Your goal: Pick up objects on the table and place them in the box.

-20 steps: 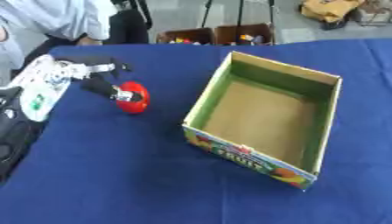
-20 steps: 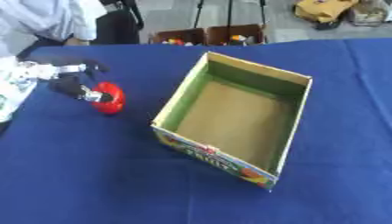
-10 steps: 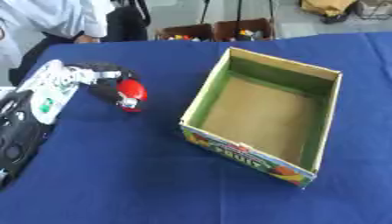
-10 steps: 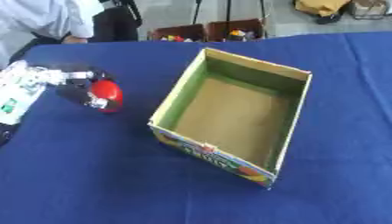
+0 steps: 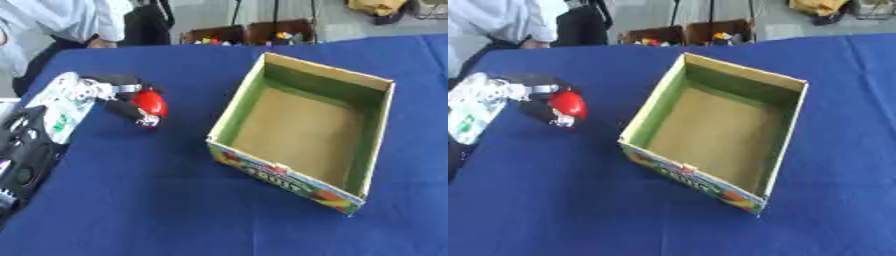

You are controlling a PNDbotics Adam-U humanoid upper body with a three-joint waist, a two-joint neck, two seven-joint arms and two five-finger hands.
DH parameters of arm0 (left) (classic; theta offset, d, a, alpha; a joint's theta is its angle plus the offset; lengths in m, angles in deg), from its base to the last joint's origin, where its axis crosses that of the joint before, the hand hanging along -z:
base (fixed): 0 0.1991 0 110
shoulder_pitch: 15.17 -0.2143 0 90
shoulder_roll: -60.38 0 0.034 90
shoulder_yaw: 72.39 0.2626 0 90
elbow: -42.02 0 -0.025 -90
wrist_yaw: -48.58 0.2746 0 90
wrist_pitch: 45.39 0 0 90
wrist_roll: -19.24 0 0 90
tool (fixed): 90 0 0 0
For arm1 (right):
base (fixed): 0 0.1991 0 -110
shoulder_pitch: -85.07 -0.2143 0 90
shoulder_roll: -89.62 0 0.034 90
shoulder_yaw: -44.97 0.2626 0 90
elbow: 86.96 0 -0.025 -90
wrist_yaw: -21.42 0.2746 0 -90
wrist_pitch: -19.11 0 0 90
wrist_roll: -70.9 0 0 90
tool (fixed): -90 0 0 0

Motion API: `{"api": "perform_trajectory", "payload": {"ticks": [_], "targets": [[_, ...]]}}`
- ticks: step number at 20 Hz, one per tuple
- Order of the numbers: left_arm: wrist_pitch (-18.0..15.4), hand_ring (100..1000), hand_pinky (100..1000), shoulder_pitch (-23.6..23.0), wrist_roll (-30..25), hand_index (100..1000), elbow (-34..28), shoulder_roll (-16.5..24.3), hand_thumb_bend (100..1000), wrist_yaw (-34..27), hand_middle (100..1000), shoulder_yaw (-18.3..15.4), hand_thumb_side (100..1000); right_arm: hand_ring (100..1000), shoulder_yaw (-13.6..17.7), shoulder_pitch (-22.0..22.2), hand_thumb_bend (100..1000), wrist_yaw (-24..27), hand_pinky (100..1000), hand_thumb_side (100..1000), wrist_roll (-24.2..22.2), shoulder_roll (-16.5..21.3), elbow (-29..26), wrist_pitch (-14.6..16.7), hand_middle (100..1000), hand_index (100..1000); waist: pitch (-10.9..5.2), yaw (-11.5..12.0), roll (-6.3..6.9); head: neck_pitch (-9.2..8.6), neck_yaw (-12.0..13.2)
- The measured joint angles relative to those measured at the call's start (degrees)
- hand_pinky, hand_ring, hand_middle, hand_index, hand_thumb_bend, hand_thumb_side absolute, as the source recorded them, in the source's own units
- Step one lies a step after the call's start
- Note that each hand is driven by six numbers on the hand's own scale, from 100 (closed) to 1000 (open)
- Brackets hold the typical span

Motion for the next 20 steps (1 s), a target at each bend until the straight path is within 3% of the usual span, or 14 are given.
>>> {"api": "perform_trajectory", "payload": {"ticks": [6,9,15,17,20], "targets": [[-0.3,726,395,0.0,0.2,1000,0.5,0.0,354,0.2,912,0.0,608,768,0.0,0.0,100,0.0,709,1000,0.1,0.0,0.0,0.0,726,778,0.0,0.0,0.0,-0.21,0.1],[-0.5,719,376,0.0,-0.1,1000,0.5,0.0,274,0.2,887,0.0,548,767,0.0,0.0,100,0.0,710,1000,0.3,0.0,0.0,0.1,725,777,0.0,0.1,0.0,-0.21,0.1],[-0.1,707,363,0.0,-0.5,1000,0.5,0.0,227,0.2,885,0.0,542,767,0.0,0.0,100,0.0,711,1000,0.6,0.0,0.0,0.1,725,776,0.0,0.1,0.0,-0.22,0.1],[0.1,638,293,0.0,-0.3,1000,0.5,0.0,103,0.2,857,0.0,528,768,0.0,0.0,100,0.0,712,1000,0.6,0.0,0.0,0.1,725,775,0.0,0.1,0.0,-0.22,0.1],[0.8,609,265,0.0,0.7,1000,0.5,0.0,100,0.1,842,-0.1,513,768,0.0,0.0,100,0.0,714,1000,0.8,0.0,0.0,0.1,726,774,0.0,0.1,0.0,-0.22,0.1]]}}
